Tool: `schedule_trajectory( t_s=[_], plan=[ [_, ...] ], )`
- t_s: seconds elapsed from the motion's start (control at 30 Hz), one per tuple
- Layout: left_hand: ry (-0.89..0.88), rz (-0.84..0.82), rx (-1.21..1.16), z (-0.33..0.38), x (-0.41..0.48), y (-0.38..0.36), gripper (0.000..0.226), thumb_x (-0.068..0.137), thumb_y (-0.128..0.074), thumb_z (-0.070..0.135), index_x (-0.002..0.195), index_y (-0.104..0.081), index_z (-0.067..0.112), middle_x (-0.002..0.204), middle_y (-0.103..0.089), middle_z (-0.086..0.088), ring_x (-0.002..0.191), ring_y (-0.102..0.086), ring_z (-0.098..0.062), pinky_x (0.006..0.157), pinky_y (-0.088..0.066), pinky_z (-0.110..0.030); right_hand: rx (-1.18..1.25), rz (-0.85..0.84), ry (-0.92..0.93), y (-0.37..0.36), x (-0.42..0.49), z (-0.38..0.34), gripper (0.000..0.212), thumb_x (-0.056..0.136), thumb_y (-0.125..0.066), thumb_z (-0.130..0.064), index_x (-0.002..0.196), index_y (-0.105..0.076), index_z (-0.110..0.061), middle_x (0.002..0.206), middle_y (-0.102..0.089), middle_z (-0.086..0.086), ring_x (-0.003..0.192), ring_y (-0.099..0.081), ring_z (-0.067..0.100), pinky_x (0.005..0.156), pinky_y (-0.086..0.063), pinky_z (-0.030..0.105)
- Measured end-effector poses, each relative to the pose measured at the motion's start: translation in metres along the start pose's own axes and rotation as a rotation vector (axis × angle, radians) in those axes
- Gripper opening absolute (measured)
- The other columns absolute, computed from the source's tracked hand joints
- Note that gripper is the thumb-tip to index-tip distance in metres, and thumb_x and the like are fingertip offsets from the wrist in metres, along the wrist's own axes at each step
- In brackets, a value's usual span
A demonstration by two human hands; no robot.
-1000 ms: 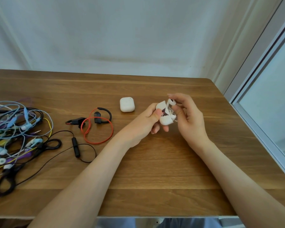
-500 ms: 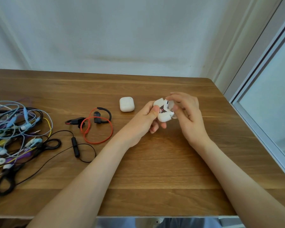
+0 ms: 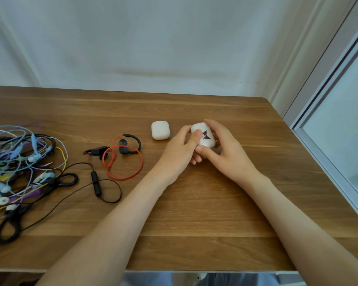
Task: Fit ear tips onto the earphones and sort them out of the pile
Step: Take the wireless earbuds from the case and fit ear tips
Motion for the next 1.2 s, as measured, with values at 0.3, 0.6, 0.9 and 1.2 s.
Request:
schedule_trajectory(
  t_s=[0.3,0.6,0.9,1.2],
  plan=[
    [-0.061,0.054,0.762,0.019,-0.01,0.012,0.03,0.103,-0.034,0.03,0.124,-0.049,0.015,0.117,-0.059,-0.004,0.101,-0.055,-0.017,0.079,-0.043,-0.029,-0.235,-0.035,-0.106,-0.007,0.003,0.002,0.061,0.089,-0.061,-0.043,0.14,-0.042,-0.016,0.129,-0.054,-0.002,0.119,-0.049,0.015,0.1,-0.041,0.031],
    [0.103,0.126,1.467,0.002,-0.044,0.084,0.056,0.103,-0.024,0.043,0.15,-0.024,0.014,0.161,-0.006,-0.005,0.148,0.002,-0.021,0.117,0.003,-0.047,-0.438,0.016,-0.243,-0.033,0.034,-0.003,0.056,0.095,-0.046,-0.05,0.137,-0.043,-0.014,0.135,-0.052,0.007,0.123,-0.044,0.028,0.102,-0.03,0.039],
    [0.084,0.232,1.456,0.005,-0.039,0.133,0.049,0.104,-0.027,0.027,0.15,-0.018,0.014,0.16,-0.011,-0.007,0.147,-0.007,-0.025,0.118,-0.002,-0.048,-0.372,-0.196,-0.251,-0.072,0.062,-0.019,0.05,0.103,-0.028,-0.038,0.151,-0.024,-0.023,0.155,-0.028,0.005,0.141,-0.019,0.03,0.11,-0.021,0.042],
    [-0.027,-0.015,1.459,0.023,-0.011,0.118,0.068,0.096,-0.048,0.042,0.153,-0.014,0.024,0.161,-0.009,0.002,0.148,-0.002,-0.014,0.115,0.009,-0.049,-0.092,-0.412,-0.177,-0.097,0.066,-0.034,0.077,0.084,-0.051,-0.009,0.152,-0.019,-0.023,0.161,-0.009,-0.003,0.148,-0.003,0.014,0.12,-0.011,0.037]
  ],
)
Point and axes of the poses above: each hand's wrist, its own x-axis towards the middle knuckle, its own y-axis out of the back of the hand, z = x × y, the point moved 6 cm from there along x, towards the middle knuckle
